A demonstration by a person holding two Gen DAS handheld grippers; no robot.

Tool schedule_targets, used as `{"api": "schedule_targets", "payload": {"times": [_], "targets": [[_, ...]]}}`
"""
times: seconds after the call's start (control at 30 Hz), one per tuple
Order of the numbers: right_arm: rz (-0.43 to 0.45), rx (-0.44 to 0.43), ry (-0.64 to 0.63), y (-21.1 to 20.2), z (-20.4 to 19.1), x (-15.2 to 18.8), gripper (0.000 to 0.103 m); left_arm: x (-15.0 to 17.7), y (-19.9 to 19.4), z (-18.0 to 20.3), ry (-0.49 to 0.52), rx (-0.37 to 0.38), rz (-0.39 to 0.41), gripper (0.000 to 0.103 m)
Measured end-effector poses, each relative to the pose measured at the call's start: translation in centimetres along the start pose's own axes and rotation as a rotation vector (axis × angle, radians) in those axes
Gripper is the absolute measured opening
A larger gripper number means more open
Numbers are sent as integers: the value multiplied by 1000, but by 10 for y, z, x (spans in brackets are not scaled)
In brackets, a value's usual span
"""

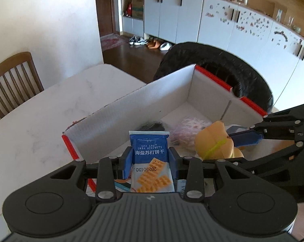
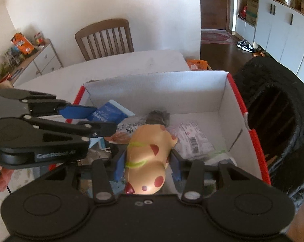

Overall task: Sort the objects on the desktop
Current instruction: 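Lower both tools into the box and open them to release packet and pig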

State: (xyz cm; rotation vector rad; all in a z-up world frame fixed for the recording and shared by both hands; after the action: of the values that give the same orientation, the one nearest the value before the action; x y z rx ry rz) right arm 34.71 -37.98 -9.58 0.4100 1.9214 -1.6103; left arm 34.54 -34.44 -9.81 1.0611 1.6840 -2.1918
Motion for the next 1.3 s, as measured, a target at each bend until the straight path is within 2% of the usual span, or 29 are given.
{"api": "schedule_targets", "payload": {"times": [0.33,0.53,0.87,1.03,1.13,1.3], "targets": [[-73,-9,-80,30,5,3,44,2,32,-8,41,-12,-77,36],[-125,-9,-111,43,7,11,44,2,45,-14,10,-11,-119,36],[-139,-15,-164,52,1,14,46,8,58,-11,-2,10,-182,36],[-146,-21,-171,53,1,15,50,11,59,-10,-4,14,-185,36],[-148,-36,-170,53,0,18,59,11,59,-9,-6,18,-186,41],[-132,-39,-185,48,-1,19,63,11,55,-4,25,13,-170,55]]}}
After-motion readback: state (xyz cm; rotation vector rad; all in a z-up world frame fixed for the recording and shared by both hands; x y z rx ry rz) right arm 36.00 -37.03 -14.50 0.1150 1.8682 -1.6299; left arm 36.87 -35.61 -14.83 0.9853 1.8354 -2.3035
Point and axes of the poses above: each gripper's, at about its wrist camera, not at the fingertips, and y roughly the way its jaws point, z to its right, x to its underside, the point moved 10 cm from there along y, roughly the way its jaws point, and after that the axes turned 10 degrees about -y, right-handed, at the moved point
